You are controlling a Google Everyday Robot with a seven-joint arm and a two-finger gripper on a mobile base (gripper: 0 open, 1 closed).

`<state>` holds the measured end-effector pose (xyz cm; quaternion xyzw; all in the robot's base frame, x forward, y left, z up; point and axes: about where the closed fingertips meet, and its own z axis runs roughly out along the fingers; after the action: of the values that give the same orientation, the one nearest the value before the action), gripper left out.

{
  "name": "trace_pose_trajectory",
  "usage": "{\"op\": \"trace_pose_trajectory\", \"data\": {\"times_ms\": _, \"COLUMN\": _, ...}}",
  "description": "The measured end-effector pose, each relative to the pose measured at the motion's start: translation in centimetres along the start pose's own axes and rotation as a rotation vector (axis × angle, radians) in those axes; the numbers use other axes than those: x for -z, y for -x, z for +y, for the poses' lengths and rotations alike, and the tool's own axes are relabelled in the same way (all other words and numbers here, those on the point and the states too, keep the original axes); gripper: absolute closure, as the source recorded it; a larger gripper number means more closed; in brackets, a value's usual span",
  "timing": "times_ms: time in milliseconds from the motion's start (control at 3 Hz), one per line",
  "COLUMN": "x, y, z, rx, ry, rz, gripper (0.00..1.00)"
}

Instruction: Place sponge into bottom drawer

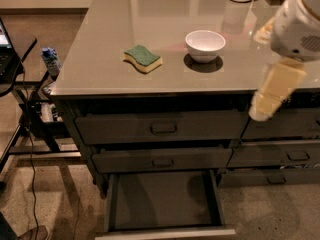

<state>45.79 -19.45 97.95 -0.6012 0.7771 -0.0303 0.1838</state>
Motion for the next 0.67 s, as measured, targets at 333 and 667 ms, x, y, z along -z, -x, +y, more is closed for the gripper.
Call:
{"op": "trace_pose_trajectory", "data": {"times_ms": 333, "x": -0.9, "y": 4.5, "z": -2.3, "rx": 0.043, "ry": -0.038, "rz": -0.034, "gripper": 0.00}}
{"op": "trace_pose_trajectory", "data": {"times_ms": 667, "x": -1.8, "y": 8.6, "z": -4.1, "rx": 0.093, "ry": -0.047, "rz": -0.059, "gripper": 0.00}}
